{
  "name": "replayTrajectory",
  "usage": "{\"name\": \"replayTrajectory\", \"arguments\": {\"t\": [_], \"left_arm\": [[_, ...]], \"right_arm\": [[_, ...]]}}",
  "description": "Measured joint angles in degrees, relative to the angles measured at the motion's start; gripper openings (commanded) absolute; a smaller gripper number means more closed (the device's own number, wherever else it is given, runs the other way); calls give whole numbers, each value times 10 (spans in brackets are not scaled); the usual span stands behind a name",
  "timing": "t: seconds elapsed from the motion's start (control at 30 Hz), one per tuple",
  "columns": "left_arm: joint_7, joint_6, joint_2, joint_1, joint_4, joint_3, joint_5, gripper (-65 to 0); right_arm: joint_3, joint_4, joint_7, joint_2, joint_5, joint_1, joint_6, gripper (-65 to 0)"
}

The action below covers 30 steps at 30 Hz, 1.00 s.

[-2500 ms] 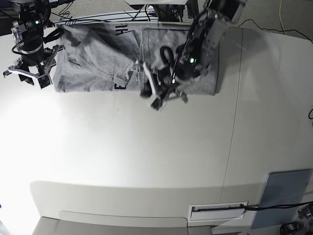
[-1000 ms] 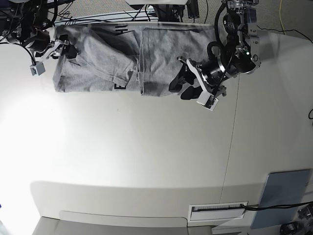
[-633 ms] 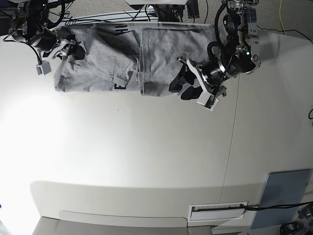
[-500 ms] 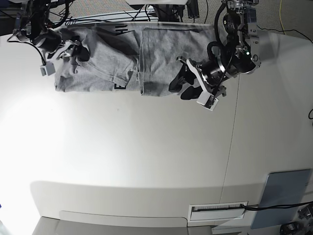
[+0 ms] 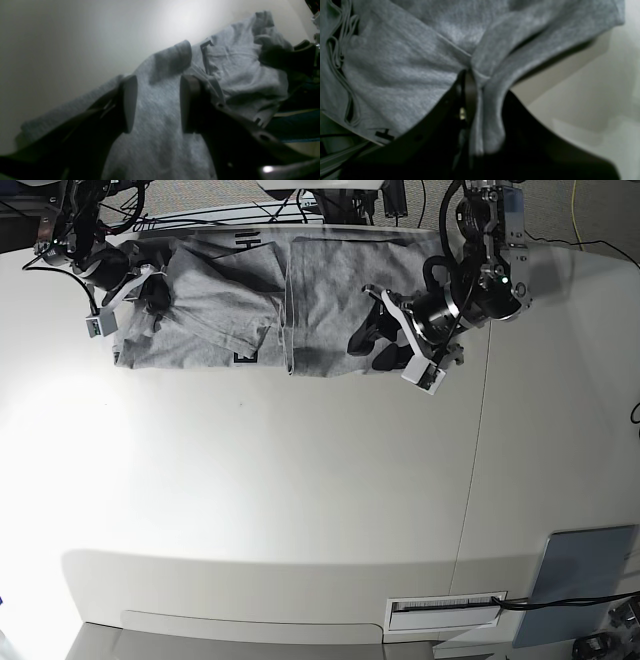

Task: Fold the T-shirt properly
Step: 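Fold the strip end toward the right gripper with the left gripper, then lift the strip's other end with the right gripper, fold toward left gripper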

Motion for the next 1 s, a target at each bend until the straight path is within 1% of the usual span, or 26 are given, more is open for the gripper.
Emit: {"name": "replayTrajectory", "arguments": {"t": [0.03,0.1,0.2,0.3,0.37,0.43,0.53,0.6,0.63,0.7,0.73,0.8,0.83,0.87,0.9,0.93,1.0], "left_arm": [[0,0,0,2,0,0,0,-363],[0,-2,0,6,0,0,0,-363],[0,-4,0,16,0,0,0,-363],[0,-4,0,19,0,0,0,-363],[0,-4,0,19,0,0,0,-363],[0,-4,0,19,0,0,2,-363],[0,-4,0,20,0,0,26,-363],[0,-4,0,20,0,0,33,-363],[-1,-4,0,21,0,0,39,-363],[-17,1,0,29,0,0,63,-363],[-23,19,0,34,0,0,80,-363],[-49,38,0,48,0,0,121,-363],[-63,39,0,55,0,0,137,-363],[-77,44,0,62,0,0,155,-363],[-85,55,0,69,0,0,169,-363],[-94,61,0,77,0,0,184,-363],[-105,66,0,92,0,-1,204,-363]], "right_arm": [[4,0,-1,0,-1,0,7,-650],[24,0,-7,0,-3,0,9,-650],[85,-3,-14,-1,-16,-1,10,-650],[150,-3,-19,0,-25,-2,30,-650],[177,1,-42,0,-14,-2,40,-650],[191,20,-83,0,7,-2,41,-650],[192,78,-134,-2,49,-3,42,-650],[188,134,-164,-8,79,-3,33,-650],[181,167,-180,-10,94,-3,20,-650],[150,231,-196,-15,94,-3,-1,-650],[130,259,-196,-20,83,-3,0,-650],[78,304,-191,-31,58,-3,-10,-650],[47,321,-186,-37,43,-3,-14,-650],[15,338,-177,-42,25,-3,-25,-650],[-18,351,-166,-48,4,-3,-26,-650],[-51,362,-155,-54,-11,-3,-37,-650],[-115,370,-142,-67,-52,2,-50,-650]]}}
